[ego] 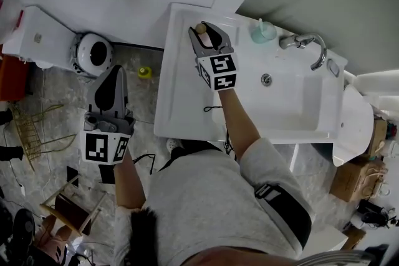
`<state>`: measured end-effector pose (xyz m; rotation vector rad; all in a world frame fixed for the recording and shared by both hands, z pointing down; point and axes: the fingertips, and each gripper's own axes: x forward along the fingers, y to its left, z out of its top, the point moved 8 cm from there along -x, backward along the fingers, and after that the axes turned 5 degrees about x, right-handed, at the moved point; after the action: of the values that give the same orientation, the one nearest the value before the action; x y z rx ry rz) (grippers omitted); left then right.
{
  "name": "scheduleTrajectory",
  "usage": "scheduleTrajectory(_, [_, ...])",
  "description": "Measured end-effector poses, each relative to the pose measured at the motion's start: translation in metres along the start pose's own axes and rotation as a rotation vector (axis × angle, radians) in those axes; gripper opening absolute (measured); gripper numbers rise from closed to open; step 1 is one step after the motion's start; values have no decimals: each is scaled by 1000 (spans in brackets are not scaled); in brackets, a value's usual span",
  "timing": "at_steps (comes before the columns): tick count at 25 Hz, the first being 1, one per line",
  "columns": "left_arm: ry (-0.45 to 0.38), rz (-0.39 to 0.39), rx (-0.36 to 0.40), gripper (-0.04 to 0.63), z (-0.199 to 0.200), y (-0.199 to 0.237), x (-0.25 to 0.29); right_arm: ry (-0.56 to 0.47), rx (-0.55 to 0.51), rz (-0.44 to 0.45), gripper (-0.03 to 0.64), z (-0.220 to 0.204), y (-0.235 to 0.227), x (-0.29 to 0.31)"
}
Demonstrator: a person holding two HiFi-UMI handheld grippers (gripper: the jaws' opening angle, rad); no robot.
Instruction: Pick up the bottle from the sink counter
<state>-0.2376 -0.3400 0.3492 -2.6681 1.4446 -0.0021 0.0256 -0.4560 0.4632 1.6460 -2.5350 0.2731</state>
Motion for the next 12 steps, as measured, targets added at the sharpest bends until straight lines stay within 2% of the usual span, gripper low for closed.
scheduleTrajectory(12, [-59, -74, 16, 6, 22, -15, -8, -74, -20, -34, 153, 46, 27, -77])
